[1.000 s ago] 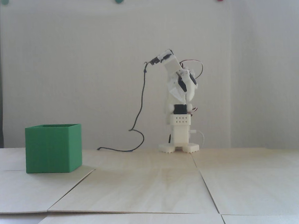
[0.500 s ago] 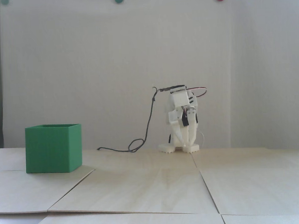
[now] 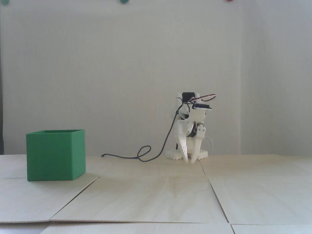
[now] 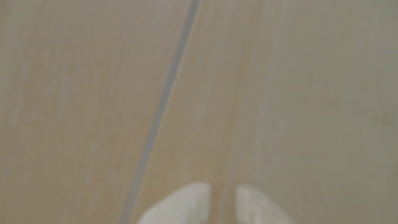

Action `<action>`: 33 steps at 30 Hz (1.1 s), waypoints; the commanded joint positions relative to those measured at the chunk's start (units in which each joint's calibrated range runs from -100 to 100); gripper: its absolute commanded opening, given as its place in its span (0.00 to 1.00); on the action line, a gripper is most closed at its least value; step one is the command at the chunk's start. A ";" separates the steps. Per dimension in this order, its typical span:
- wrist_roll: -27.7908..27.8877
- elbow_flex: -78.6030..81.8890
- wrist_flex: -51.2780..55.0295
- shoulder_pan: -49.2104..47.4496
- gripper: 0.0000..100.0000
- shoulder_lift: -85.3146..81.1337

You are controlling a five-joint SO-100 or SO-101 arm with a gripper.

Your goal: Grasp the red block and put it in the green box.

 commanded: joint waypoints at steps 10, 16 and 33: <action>1.91 1.09 1.09 -6.73 0.02 -0.81; -4.39 1.18 -4.39 -4.88 0.02 -0.81; -20.11 1.18 1.94 -6.65 0.02 -0.02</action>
